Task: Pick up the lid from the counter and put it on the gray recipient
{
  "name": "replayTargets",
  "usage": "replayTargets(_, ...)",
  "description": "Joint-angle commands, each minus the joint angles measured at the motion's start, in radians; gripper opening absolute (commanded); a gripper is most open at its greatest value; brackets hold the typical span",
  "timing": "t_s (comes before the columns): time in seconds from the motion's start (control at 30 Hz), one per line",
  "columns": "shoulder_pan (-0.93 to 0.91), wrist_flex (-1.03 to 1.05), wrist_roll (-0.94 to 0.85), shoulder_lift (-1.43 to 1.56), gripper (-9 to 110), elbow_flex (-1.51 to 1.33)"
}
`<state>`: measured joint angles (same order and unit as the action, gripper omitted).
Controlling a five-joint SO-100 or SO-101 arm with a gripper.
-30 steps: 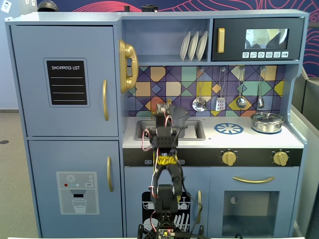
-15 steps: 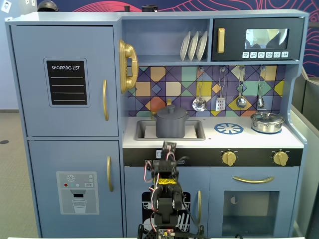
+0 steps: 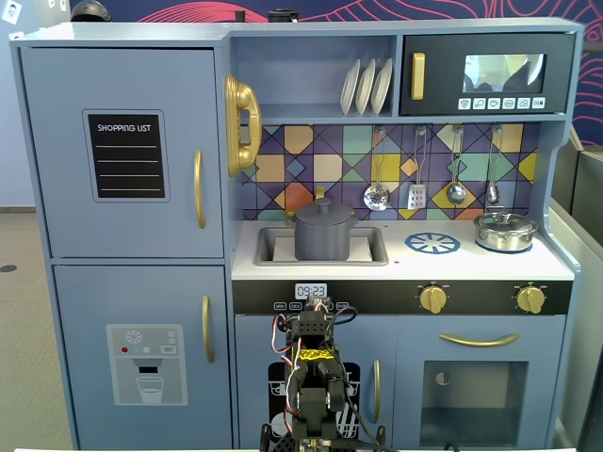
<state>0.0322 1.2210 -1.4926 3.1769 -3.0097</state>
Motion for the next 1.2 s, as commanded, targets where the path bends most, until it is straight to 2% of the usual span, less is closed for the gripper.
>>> replayTargets(0.0, 0.011, 0.149, -0.044, 0.0, 0, 0.009)
replayTargets(0.2, 0.02, 0.308, -0.06, 0.002, 4, 0.008)
replayTargets(0.27, 0.014, 0.307, -0.006, 0.002, 4, 0.008)
replayTargets(1.17, 0.008, 0.308, -0.018, 0.002, 6, 0.008)
